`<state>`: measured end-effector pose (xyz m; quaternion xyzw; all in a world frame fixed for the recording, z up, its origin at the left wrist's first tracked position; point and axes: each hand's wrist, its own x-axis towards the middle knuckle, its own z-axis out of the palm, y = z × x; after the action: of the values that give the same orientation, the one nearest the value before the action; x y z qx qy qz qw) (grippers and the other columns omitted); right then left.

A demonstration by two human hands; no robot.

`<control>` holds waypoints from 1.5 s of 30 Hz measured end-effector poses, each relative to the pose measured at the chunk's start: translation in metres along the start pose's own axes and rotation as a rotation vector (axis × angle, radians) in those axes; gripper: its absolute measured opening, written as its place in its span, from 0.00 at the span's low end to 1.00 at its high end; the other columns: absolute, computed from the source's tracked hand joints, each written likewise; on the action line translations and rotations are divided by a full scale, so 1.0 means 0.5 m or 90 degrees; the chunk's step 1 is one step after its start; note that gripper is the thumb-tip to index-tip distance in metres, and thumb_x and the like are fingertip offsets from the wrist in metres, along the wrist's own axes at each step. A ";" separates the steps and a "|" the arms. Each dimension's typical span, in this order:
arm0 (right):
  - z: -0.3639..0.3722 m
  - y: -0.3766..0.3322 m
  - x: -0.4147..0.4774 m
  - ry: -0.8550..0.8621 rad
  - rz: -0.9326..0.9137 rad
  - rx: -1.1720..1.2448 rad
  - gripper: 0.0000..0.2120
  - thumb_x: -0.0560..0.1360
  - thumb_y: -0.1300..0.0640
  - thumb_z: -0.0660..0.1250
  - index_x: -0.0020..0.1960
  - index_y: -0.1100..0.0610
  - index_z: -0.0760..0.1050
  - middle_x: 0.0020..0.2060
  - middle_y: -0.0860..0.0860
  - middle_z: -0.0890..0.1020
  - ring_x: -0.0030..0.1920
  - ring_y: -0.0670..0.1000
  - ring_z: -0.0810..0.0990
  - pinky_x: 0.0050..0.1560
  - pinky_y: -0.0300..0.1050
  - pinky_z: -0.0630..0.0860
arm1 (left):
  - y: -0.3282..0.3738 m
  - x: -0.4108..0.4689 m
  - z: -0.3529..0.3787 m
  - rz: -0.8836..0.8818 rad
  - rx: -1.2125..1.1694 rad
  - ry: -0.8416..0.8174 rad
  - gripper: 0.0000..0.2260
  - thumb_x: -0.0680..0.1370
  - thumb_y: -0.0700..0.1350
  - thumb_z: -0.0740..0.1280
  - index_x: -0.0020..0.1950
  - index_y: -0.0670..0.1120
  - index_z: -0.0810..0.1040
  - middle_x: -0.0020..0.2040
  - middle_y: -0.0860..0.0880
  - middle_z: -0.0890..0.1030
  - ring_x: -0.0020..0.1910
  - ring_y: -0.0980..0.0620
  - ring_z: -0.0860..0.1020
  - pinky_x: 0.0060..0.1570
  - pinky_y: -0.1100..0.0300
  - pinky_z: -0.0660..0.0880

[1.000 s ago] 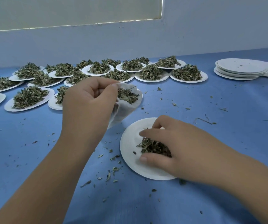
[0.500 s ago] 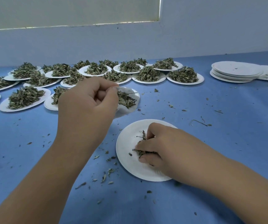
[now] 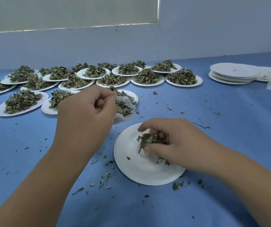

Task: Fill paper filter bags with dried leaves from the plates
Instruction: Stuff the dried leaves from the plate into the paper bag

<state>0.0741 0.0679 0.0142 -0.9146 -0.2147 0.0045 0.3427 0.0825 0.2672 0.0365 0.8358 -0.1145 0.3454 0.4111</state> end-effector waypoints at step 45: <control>-0.005 -0.011 0.007 0.245 0.020 0.212 0.11 0.63 0.52 0.79 0.40 0.46 0.78 0.31 0.44 0.80 0.29 0.41 0.75 0.31 0.33 0.71 | 0.036 -0.040 0.050 -0.088 -0.053 -0.162 0.08 0.74 0.41 0.68 0.37 0.52 0.81 0.27 0.50 0.76 0.26 0.57 0.70 0.25 0.70 0.65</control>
<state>0.0755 0.0716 0.0200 -0.8329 -0.1273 -0.1291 0.5229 0.0712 0.2350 0.0233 0.8611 -0.1222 0.2024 0.4501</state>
